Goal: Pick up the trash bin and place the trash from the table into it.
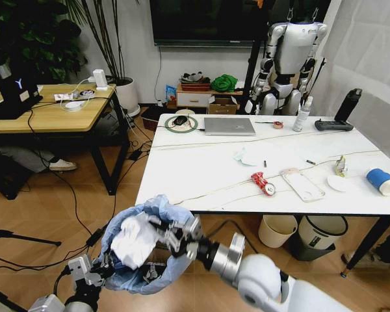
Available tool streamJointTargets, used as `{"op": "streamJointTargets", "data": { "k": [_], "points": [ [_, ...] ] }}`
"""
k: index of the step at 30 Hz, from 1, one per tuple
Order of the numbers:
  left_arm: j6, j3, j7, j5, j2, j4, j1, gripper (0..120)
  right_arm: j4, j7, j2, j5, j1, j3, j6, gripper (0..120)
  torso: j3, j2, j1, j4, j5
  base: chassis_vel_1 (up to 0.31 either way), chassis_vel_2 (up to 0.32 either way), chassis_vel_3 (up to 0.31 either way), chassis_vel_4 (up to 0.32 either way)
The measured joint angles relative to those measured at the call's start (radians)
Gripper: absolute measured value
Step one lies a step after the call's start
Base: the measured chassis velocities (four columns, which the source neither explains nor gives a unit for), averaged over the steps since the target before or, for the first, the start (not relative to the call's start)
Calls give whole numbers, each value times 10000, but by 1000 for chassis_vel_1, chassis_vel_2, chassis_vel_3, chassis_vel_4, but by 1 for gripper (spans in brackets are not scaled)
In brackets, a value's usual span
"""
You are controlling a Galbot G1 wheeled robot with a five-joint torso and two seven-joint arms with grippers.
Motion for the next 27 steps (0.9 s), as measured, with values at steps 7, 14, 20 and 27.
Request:
{"op": "streamJointTargets", "data": {
  "k": [7,14,20,27],
  "points": [
    [18,29,-9,0,0,46,-11,0,224,219,18,-2,-3,732,-156,41,1,0,2,2,-1,0,0,0,0],
    [24,93,-14,2,-12,84,-39,0,267,1307,321,59,16,2661,-1592,67,1,0,2,2,1,0,0,0,0],
    [24,128,-14,9,36,120,-84,0,-673,1827,261,17,33,4817,-3068,88,1,-1,2,2,1,0,0,0,0],
    [23,140,-10,-52,140,131,-186,0,-1923,1458,-128,195,-174,6673,-4009,100,2,-1,3,0,3,0,0,0,0]
  ]
}}
